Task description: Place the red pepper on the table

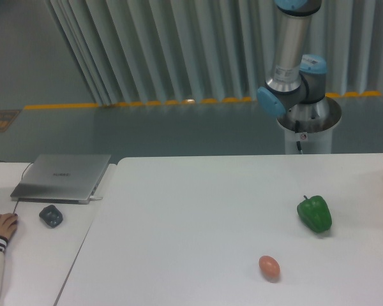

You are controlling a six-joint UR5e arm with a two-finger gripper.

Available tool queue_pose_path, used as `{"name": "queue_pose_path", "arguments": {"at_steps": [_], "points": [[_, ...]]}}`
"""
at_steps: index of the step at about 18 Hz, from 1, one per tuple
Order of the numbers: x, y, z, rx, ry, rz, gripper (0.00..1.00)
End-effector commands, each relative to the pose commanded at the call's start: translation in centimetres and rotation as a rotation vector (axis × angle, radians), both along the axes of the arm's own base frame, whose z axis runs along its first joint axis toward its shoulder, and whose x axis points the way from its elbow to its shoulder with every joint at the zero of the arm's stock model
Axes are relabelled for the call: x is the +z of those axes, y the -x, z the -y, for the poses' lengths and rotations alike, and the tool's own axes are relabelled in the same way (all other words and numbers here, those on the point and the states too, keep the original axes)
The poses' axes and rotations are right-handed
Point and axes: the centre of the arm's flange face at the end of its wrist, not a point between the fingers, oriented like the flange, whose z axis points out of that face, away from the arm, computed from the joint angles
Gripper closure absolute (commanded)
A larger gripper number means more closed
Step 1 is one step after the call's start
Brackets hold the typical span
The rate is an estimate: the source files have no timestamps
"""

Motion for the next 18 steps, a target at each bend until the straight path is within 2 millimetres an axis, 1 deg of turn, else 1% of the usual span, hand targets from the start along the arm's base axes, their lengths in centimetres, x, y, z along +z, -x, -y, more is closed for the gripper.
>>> {"name": "queue_pose_path", "arguments": {"at_steps": [4, 6, 7, 15, 18], "points": [[-1.6, -0.3, 0.3, -0.026, 0.004, 0.035, 0.00], [-2.2, -0.3, 0.1, -0.029, 0.006, 0.041, 0.00], [-2.8, -0.1, -0.1, -0.030, 0.004, 0.043, 0.00], [-4.7, 0.4, -0.3, -0.033, 0.005, 0.048, 0.00], [-5.2, 0.5, -0.3, -0.033, 0.008, 0.053, 0.00]]}}
